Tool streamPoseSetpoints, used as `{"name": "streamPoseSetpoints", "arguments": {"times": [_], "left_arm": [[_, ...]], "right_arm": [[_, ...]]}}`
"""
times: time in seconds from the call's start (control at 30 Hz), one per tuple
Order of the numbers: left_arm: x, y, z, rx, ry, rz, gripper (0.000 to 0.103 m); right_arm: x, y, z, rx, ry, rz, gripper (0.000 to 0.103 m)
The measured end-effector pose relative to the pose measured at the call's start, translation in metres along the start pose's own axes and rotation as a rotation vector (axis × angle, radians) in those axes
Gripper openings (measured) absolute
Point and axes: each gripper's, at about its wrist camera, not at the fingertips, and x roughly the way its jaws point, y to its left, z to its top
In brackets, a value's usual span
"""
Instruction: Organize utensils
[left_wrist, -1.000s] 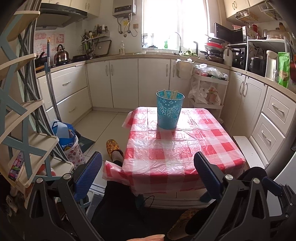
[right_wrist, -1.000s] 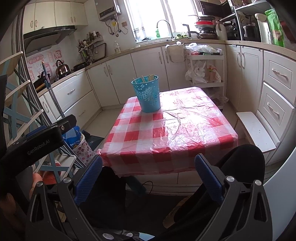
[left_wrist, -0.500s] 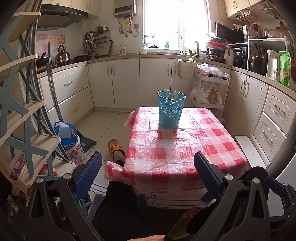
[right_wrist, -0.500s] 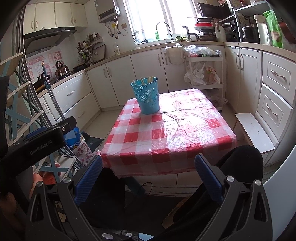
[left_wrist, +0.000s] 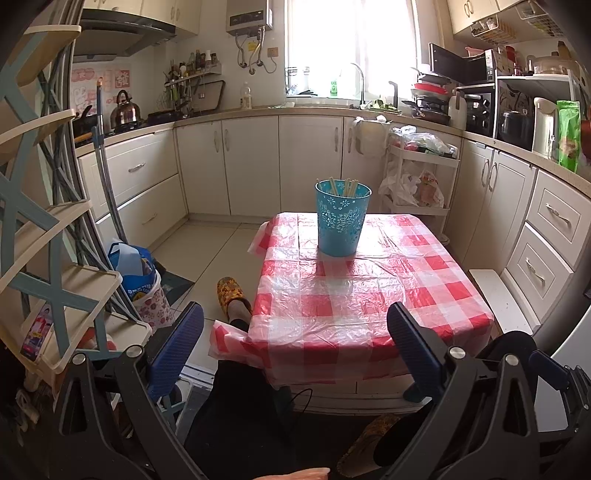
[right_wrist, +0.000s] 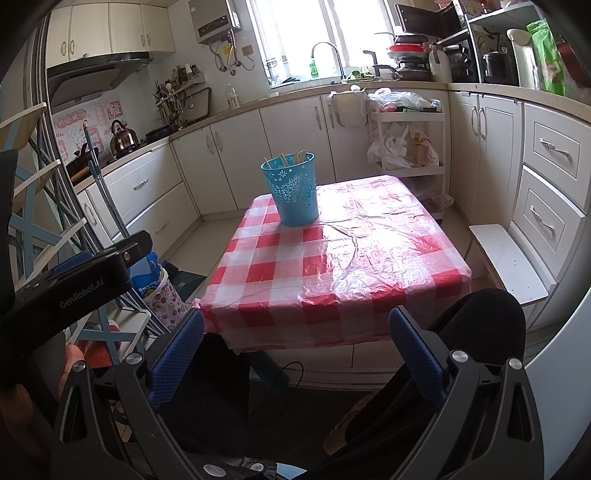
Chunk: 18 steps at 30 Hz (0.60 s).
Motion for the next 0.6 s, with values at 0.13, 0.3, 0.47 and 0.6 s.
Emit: {"name": "streamPoseSetpoints", "arguments": {"times": [0.13,0.3,0.47,0.6], "left_arm": [[-0.0002,-0.0002,0.0005,0.0,0.0,-0.001,0.095],[-0.0002,-0.0003,0.0005,0.0,0.0,-0.001,0.095],[0.0,0.0002,0.0003,0.0,0.001,0.0,0.095],[-0.0001,-0.0001,0.0002,-0.001,0.001,0.0,0.095]], "right_arm": [[0.0001,0.0007,-0.0002,0.0,0.0,-0.001,0.096],[0.0001,0.001,-0.0001,-0.001,0.0,-0.001,0.096],[0.0001,0.0012,0.0,-0.001,0.001,-0.001,0.096],[0.0018,0.0011,-0.0025,0.001,0.005,-0.001,0.096]]}}
